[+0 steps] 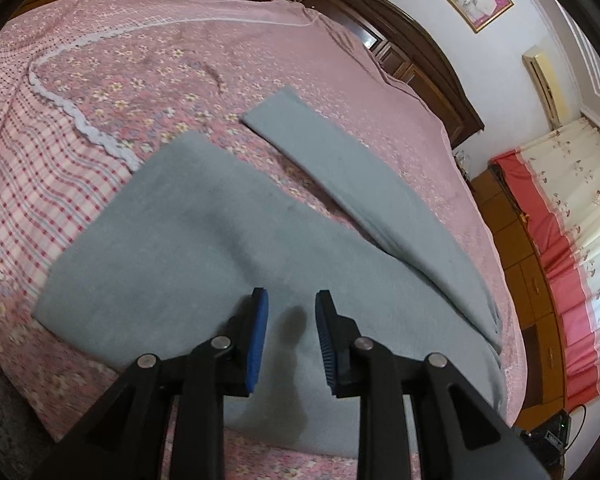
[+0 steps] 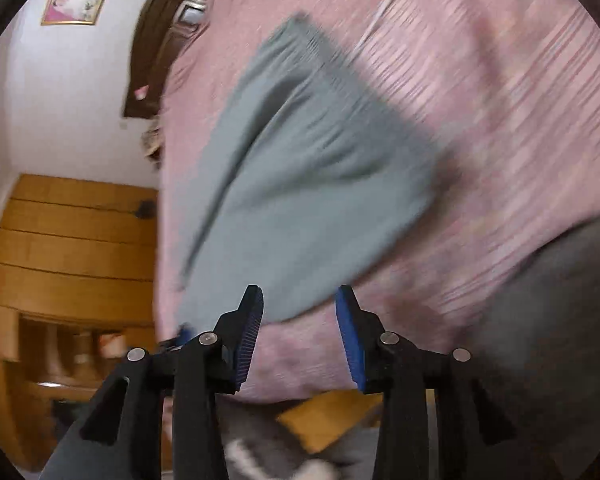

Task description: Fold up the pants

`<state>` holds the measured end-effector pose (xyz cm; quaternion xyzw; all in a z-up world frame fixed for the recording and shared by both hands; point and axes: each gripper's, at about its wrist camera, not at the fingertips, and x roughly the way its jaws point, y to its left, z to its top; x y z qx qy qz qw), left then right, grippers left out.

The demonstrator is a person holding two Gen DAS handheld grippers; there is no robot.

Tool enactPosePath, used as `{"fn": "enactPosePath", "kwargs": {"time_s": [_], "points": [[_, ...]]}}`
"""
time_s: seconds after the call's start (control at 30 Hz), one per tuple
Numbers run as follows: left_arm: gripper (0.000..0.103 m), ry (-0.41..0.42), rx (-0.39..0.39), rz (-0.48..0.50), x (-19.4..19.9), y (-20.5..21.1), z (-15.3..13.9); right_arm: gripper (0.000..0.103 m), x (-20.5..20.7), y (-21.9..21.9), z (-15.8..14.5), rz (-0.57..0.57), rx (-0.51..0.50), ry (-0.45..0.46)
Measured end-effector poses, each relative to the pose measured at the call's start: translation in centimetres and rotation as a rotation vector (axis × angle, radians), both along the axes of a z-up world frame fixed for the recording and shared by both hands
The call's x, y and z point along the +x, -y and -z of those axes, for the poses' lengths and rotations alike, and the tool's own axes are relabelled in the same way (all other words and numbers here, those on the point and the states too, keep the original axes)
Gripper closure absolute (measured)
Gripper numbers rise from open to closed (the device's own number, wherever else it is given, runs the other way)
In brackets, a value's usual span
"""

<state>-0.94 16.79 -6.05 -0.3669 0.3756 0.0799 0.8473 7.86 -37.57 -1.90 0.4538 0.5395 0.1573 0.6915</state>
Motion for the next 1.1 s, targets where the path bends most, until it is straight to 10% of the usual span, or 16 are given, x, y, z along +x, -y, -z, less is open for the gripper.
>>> {"fn": "enactPosePath", "kwargs": {"time_s": [0.33, 0.47, 0.83, 1.1], "points": [[0.071, -0.026, -0.166, 0.182, -2.6, 5.3, -0.2, 0.064, 0.6, -1.9, 1.9, 0.032, -0.172, 0.129], [0.054, -0.034, -0.273, 0.249, -2.8, 7.7, 1.7, 0.064, -0.3, -2.6, 3.3, 0.113, 0.009, 0.182], [0.053, 0.048, -0.402, 0.203, -0.4, 5.5, 3.7, 0.064, -0.3, -15.3, 5.6, 0.089, 0.141, 0.442], [0.053, 0.06, -0.391, 0.206, -2.0, 4.2, 4.1, 0.064, -2.7, -17.0, 6.5, 0.018, 0.227, 0.427]]}}
